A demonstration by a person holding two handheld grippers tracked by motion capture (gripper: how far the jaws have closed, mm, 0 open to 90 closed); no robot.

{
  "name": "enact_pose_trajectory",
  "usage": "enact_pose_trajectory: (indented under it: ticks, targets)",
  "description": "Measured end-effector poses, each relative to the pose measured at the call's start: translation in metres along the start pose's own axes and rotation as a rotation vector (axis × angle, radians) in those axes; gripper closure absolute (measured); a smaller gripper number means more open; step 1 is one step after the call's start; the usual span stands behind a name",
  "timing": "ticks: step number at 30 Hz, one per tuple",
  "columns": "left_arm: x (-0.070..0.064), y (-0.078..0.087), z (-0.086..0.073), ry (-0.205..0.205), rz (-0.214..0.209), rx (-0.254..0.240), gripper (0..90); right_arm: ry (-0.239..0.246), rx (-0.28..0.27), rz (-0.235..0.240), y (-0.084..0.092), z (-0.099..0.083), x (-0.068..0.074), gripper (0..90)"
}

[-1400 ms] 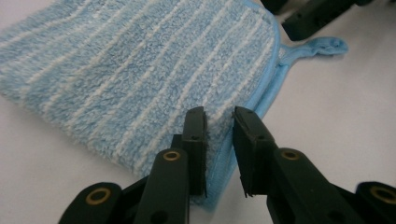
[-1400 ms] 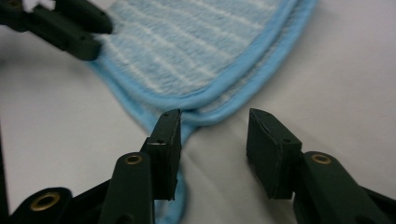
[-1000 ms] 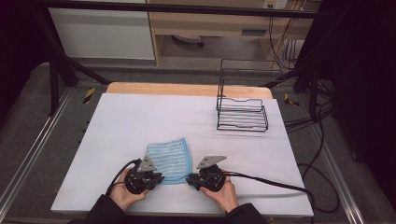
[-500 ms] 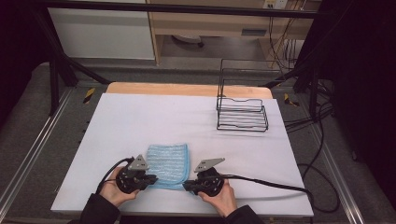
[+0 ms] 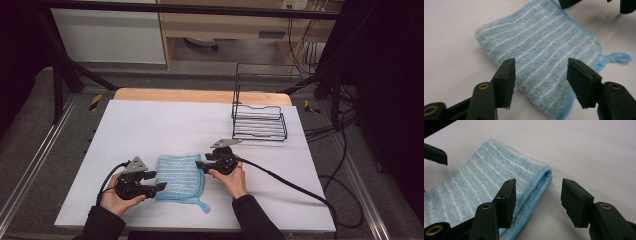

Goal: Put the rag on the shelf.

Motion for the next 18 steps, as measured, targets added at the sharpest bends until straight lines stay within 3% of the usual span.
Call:
enact_pose_trajectory:
  ticks: [4,10,13,14,15,18]
  targets:
    - [0.011,-0.002,-0.006,0.059,0.032,0.003,44.5,0.001,0.031,0.006,-0.015,-0.004,0.007,46.6]
    - [0.013,-0.009,-0.014,0.097,0.004,0.033,55.7,-0.031,0.028,0.038,-0.017,-0.007,0.013,54.2]
    - [0.012,-0.011,-0.015,0.105,-0.001,0.043,62.6,-0.052,0.042,0.07,-0.017,-0.009,0.017,68.0]
    - [0.011,-0.012,-0.015,0.109,-0.005,0.049,62.6,-0.052,0.042,0.07,-0.017,-0.009,0.017,68.0]
    - [0.011,-0.013,-0.016,0.111,-0.005,0.051,66.1,-0.056,0.045,0.085,-0.017,-0.01,0.019,75.2]
    - [0.01,-0.014,-0.016,0.121,-0.011,0.053,73.2,-0.07,0.051,0.095,-0.016,-0.01,0.02,80.2]
Point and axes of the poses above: each handheld gripper's, and its own axes: y roughly backward along the jaws, z roughly out of its top, x roughly to its left, the point moved 5 cm from there along -y, roughly forward along the jaws, and after that the axes turned 15 degrees about -z, right-handed, at the moved point
